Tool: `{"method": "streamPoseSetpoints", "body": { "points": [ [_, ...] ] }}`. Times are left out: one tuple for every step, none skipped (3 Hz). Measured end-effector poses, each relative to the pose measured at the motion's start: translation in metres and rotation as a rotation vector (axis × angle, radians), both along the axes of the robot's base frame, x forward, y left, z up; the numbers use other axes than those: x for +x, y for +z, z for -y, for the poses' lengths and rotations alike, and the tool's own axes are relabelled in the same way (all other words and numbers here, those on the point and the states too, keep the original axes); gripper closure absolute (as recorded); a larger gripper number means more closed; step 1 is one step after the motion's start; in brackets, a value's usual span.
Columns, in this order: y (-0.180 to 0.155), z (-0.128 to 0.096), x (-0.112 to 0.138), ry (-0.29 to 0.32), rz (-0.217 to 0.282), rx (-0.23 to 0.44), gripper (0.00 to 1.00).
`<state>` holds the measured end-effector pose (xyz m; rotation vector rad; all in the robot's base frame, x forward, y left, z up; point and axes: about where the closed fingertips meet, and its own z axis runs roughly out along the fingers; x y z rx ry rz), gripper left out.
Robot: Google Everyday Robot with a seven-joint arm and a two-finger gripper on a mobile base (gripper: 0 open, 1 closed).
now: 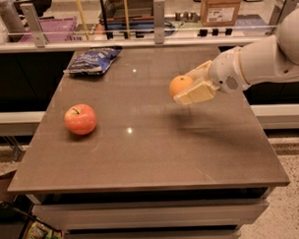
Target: Move orange near blue chip bag
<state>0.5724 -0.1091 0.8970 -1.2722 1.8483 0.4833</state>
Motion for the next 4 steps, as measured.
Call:
{"method": "streamPoseSetpoints", "body": {
  "points": [
    [0.014, -0.016, 0.021, -0.044, 0.002, 0.021, 1.0],
    [0.027, -0.035, 0.044, -0.082, 0.016, 0.027, 1.0],
    [0.033, -0.056, 0.073, -0.098, 0.027, 0.012, 1.0],
    [0.036, -0.079, 0.105, -0.107, 0.044, -0.006, 1.0]
  ]
}}
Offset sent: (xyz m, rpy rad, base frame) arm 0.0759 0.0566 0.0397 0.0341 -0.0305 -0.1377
